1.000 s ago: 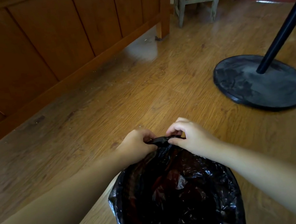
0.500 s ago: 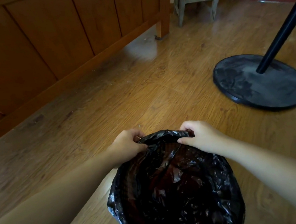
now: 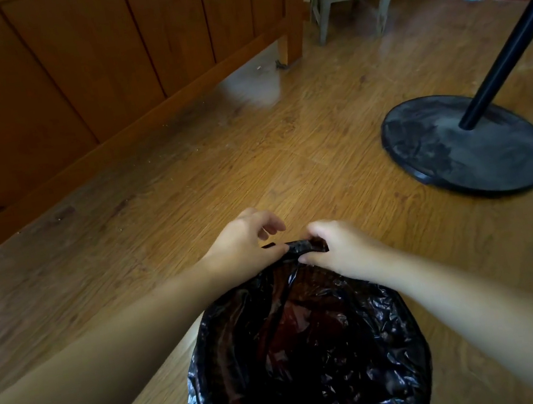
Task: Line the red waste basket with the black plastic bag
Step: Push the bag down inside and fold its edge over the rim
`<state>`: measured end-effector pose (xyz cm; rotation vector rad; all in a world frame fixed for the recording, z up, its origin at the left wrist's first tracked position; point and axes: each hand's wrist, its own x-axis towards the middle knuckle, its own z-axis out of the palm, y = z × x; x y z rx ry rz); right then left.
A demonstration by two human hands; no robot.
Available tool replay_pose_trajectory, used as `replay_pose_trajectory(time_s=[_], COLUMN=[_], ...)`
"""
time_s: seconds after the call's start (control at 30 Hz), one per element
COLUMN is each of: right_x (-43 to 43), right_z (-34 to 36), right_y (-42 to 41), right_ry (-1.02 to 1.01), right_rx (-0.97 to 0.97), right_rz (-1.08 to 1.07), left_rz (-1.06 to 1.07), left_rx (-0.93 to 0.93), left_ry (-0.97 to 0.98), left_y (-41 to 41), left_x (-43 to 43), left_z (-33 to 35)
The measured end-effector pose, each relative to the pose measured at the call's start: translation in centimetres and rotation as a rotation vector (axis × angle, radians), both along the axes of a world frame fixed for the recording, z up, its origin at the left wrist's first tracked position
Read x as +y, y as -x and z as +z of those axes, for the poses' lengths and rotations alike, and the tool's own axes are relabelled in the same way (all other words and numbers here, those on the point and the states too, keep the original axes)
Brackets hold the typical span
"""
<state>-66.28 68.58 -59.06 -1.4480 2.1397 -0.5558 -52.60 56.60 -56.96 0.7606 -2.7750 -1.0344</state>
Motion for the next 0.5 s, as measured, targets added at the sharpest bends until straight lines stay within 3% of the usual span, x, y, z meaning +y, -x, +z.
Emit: replay_pose_trajectory(time_s=[0.17, 0.33, 0.5], right_x=[0.0, 0.6, 0.8], right_z=[0.0, 0.2, 0.0], right_y=[-0.1, 0.4, 0.7], right_ry=[0.037, 0.084, 0.007], right_rx=[-0.07, -0.15, -0.156], right_rz=[0.017, 0.004, 0.006], left_rz=[-0.06, -0.025, 0.015], left_rx=[-0.135, -0.149, -0.178], left_ry=[-0.01, -0.021, -0.061], left_y=[0.6, 0.1, -0.1], left_x=[0.9, 0.4, -0.1], left_z=[-0.7, -1.0, -1.1])
